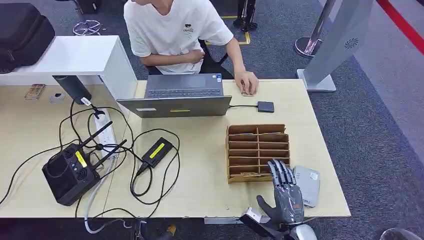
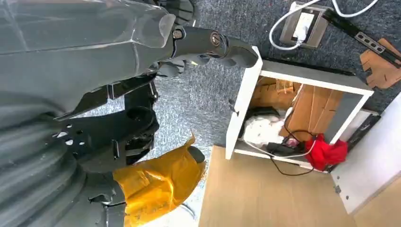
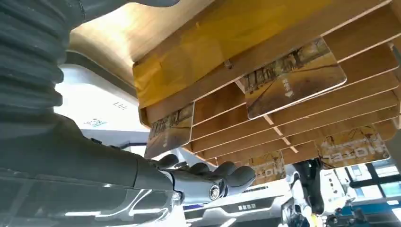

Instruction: Pass the card to the sensor for recognition and then transmit it.

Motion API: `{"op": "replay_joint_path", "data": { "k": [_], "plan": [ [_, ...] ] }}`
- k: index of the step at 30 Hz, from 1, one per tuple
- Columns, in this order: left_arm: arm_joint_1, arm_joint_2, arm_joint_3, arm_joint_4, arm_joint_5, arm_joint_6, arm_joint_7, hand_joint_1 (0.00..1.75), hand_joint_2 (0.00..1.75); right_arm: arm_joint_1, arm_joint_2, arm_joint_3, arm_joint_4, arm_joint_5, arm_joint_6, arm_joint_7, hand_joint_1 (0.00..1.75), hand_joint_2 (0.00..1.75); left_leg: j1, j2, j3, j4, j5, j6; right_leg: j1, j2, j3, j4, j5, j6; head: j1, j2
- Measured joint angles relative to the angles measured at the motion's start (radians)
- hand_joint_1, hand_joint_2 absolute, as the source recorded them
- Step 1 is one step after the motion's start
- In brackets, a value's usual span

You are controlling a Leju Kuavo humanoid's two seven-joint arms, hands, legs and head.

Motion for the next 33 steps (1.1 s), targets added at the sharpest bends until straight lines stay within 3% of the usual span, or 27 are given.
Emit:
{"op": "replay_joint_path", "data": {
  "k": [15, 33],
  "plan": [
    [-0.002, -0.002, 0.003, 0.0, -0.003, 0.0, 0.008, 0.0, 1.75, -0.034, 0.014, -0.101, -0.008, 0.047, -0.001, -0.04, 0.0, 1.75, 0.0, 0.0, 0.001, 0.0, 0.0, 0.0, 0.0, 0.0, 0.002, 0.0, 0.0, 0.0, 0.0, 0.0],
    [-0.004, -0.005, 0.004, 0.0, -0.029, 0.006, 0.018, 0.0, 1.75, -0.093, 0.071, -0.119, 0.015, 0.083, -0.001, -0.068, 0.0, 1.75, 0.0, 0.0, 0.002, 0.0, 0.001, 0.0, 0.0, 0.0, 0.002, 0.0, 0.0, 0.0, 0.0, 0.0]
  ]
}}
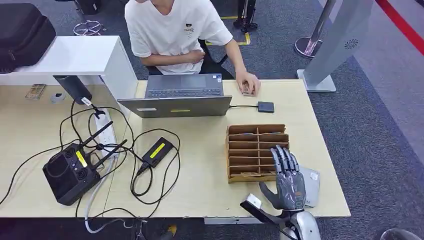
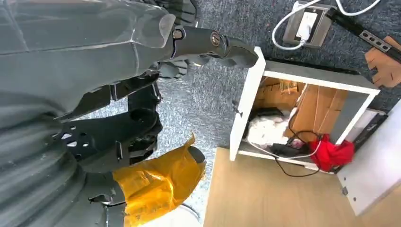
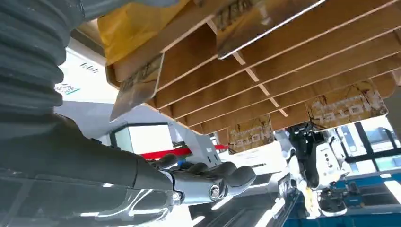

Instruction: Pass the card to the sensor for recognition and then transmit it.

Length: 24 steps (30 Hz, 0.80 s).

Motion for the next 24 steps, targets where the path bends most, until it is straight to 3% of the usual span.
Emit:
{"op": "replay_joint_path", "data": {
  "k": [10, 24],
  "plan": [
    [0.0, 0.0, 0.0, 0.0, 0.002, -0.001, 0.001, 0.0, 1.75, -0.003, 0.001, -0.015, -0.001, 0.01, 0.0, -0.002, 0.0, 1.75, 0.0, 0.0, 0.0, 0.0, 0.0, 0.0, 0.0, 0.0, 0.0, 0.0, 0.0, 0.0, 0.0, 0.0],
    [0.0, 0.0, 0.0, 0.0, -0.002, -0.007, 0.005, 0.0, 1.75, -0.009, 0.001, -0.094, -0.005, 0.06, 0.0, 0.023, 0.0, 1.75, 0.0, 0.0, 0.0, 0.0, 0.0, 0.0, 0.0, 0.0, 0.0, 0.0, 0.0, 0.0, 0.0, 0.0]
  ]
}}
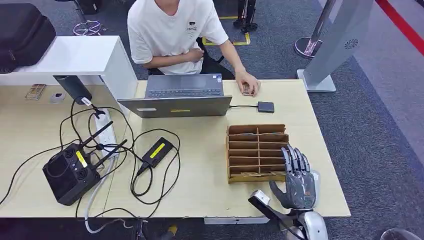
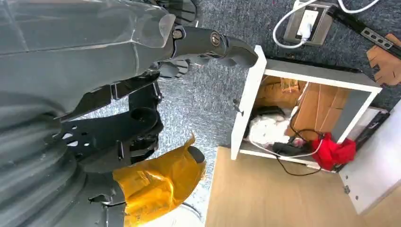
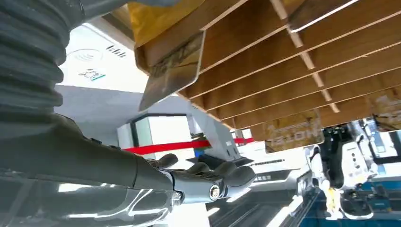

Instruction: Pass the card to the sensor for recognition and then transmit it.

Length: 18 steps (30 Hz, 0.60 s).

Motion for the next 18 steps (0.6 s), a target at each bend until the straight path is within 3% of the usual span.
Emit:
{"op": "replay_joint_path", "data": {
  "k": [9, 10, 18],
  "plan": [
    [0.0, 0.0, 0.0, 0.0, -0.006, 0.0, 0.001, 0.0, 1.75, -0.003, 0.0, -0.018, -0.001, 0.004, 0.0, 0.003, 0.03, 1.75, 0.0, 0.0, 0.0, 0.0, 0.0, 0.0, 0.0, 0.0, 0.0, 0.0, 0.0, 0.0, 0.0, 0.0],
    [0.0, 0.0, 0.0, 0.0, -0.008, 0.0, 0.001, 0.0, 1.75, -0.003, 0.0, -0.018, -0.001, 0.005, 0.0, 0.003, 1.75, 1.75, 0.0, 0.0, 0.0, 0.0, 0.0, 0.0, 0.0, 0.0, 0.0, 0.0, 0.0, 0.0, 0.0, 0.0],
    [0.0, -0.001, 0.0, -0.001, -0.023, -0.001, 0.001, 0.0, 1.75, -0.005, 0.0, -0.019, 0.005, -0.022, -0.001, -0.008, 1.75, 1.75, 0.0, 0.0, 0.0, 0.0, 0.0, 0.0, 0.0, 0.0, 0.0, 0.0, 0.0, 0.0, 0.0, 0.0]
  ]
}}
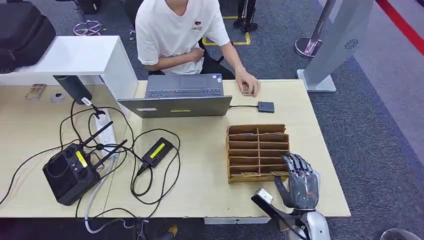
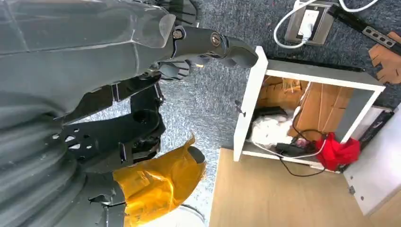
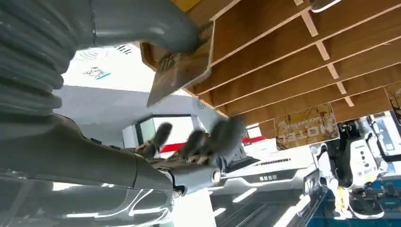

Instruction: Pass the card to the sensor for recognition and then transmit it.

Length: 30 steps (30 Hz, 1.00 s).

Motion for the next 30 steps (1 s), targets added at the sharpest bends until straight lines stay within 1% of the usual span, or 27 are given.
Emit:
{"op": "replay_joint_path", "data": {
  "k": [14, 15, 17, 19, 22, 30],
  "plan": [
    [0.0, 0.001, 0.0, 0.0, 0.0, -0.001, 0.0, 0.0, 1.75, -0.012, 0.0, 0.002, 0.022, -0.011, -0.003, 0.002, 1.75, 1.75, 0.0, 0.0, 0.0, 0.0, 0.0, 0.0, 0.0, 0.0, 0.0, 0.0, 0.0, 0.0, 0.0, 0.0],
    [0.0, 0.001, 0.0, 0.0, -0.001, 0.004, -0.002, 0.0, 1.75, -0.012, 0.0, 0.002, 0.022, -0.011, -0.004, 0.003, 1.75, 1.75, 0.0, 0.0, 0.0, 0.0, 0.0, 0.0, 0.0, 0.0, 0.0, 0.0, 0.0, 0.0, 0.0, 0.0],
    [0.0, 0.002, 0.0, 0.0, -0.013, 0.038, -0.014, 0.0, 1.75, -0.012, 0.0, 0.003, 0.022, -0.015, -0.004, 0.003, 1.75, 1.75, 0.0, 0.0, 0.0, 0.0, 0.0, 0.0, 0.0, 0.0, 0.0, 0.0, 0.0, 0.0, 0.0, 0.0],
    [0.001, 0.006, 0.0, 0.0, -0.027, 0.051, -0.026, 0.0, 1.75, -0.012, 0.0, 0.004, 0.022, -0.019, -0.004, 0.006, 1.75, 1.75, 0.0, 0.001, 0.0, 0.0, 0.0, 0.0, 0.0, 0.001, 0.0, 0.0, 0.0, 0.0, 0.0, 0.0],
    [0.005, 0.008, -0.001, 0.0, -0.032, 0.054, -0.034, 0.0, 1.75, -0.012, -0.001, 0.008, 0.024, -0.021, -0.004, 0.011, 1.75, 1.75, 0.001, 0.001, 0.0, 0.0, 0.0, 0.0, 0.0, 0.001, 0.0, 0.0, 0.0, 0.0, 0.0, 0.0],
    [0.005, 0.008, -0.001, 0.0, -0.035, 0.055, -0.029, 0.0, 1.75, -0.015, -0.001, 0.014, 0.026, -0.02, -0.005, 0.011, 1.75, 1.75, 0.001, 0.001, 0.0, 0.0, 0.0, 0.0, 0.0, 0.001, 0.0, 0.0, 0.0, 0.0, 0.0, 0.0]
  ]
}}
